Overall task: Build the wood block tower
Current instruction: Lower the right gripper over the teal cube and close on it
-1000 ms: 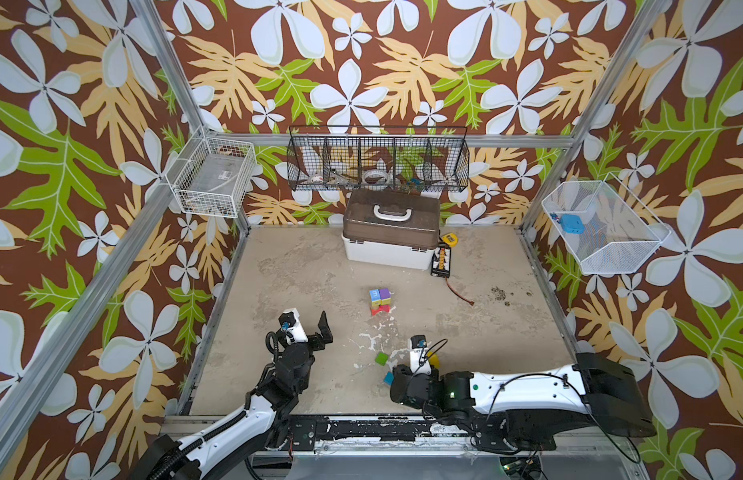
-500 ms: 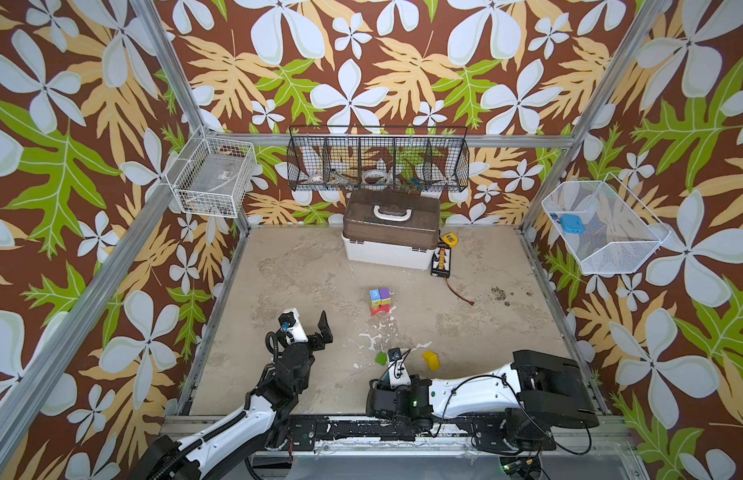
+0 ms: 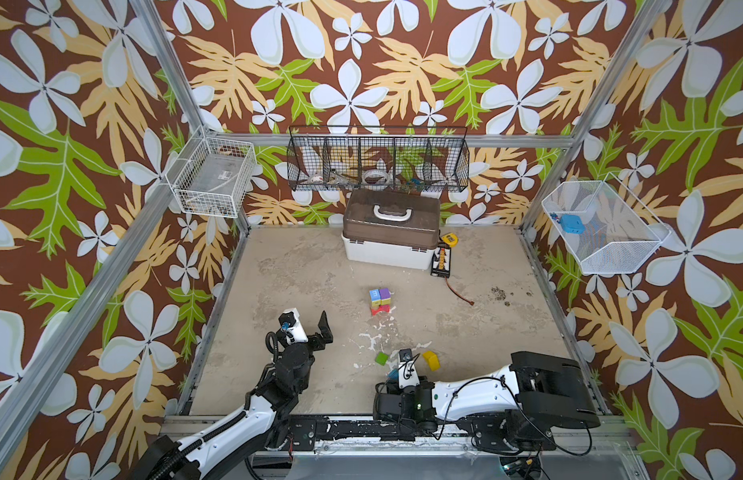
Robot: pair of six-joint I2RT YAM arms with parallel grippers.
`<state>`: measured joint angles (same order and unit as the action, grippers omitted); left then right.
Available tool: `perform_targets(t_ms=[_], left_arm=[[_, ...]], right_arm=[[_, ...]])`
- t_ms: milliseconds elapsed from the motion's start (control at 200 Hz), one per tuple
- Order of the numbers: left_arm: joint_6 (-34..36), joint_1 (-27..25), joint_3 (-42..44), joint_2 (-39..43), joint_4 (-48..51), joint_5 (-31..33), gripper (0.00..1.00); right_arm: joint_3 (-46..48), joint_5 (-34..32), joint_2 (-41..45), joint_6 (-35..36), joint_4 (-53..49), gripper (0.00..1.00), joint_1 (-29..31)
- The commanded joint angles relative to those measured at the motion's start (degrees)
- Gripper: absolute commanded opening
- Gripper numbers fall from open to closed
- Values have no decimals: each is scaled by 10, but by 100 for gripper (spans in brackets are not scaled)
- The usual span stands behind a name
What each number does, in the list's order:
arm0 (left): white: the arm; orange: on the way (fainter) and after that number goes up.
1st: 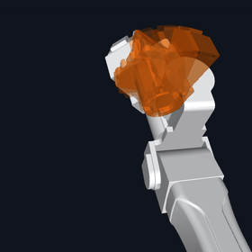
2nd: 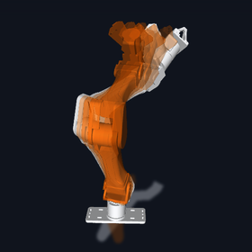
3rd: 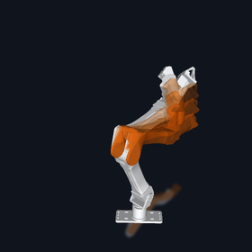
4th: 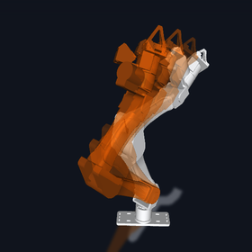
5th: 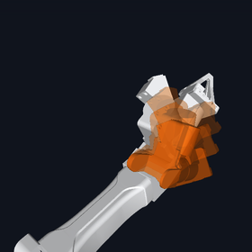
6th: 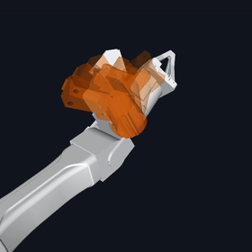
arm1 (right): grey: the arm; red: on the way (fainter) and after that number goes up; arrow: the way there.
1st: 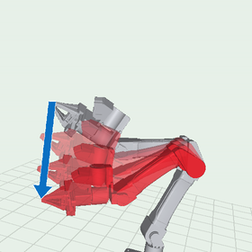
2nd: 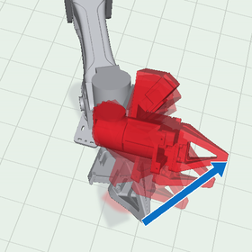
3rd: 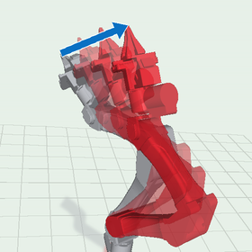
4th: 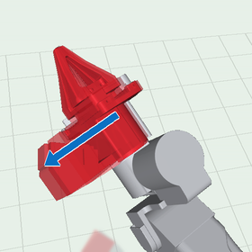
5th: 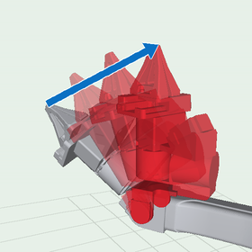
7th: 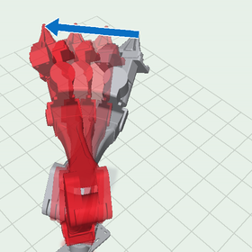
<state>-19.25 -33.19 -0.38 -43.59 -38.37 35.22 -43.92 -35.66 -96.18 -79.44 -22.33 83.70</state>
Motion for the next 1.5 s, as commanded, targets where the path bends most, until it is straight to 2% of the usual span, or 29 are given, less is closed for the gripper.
perform_targets(t_ms=[0, 265, 525, 866, 1021, 1266, 1496], left_arm=[[2, 0, -1, 1, -17, -2, 100], [1, 0, -1, 1, -16, -3, 100], [1, 0, 0, 1, -15, -4, 100], [3, 0, -1, 0, -17, -7, 100], [4, 0, -1, 1, -18, -7, 100], [3, 0, -1, 1, -18, -8, 100], [3, 0, -1, 0, -18, -7, 100]], right_arm=[[20, 16, 11, -38, -40, 67, 0], [27, -8, 11, -35, -32, 69, -5], [42, 23, 0, 30, 30, 65, -63], [22, -2, -13, 48, 6, 62, -85], [34, 30, -20, 94, 51, 51, -122], [25, 49, -22, 104, 35, 42, -122], [17, 55, -13, 97, 16, 41, -108]])
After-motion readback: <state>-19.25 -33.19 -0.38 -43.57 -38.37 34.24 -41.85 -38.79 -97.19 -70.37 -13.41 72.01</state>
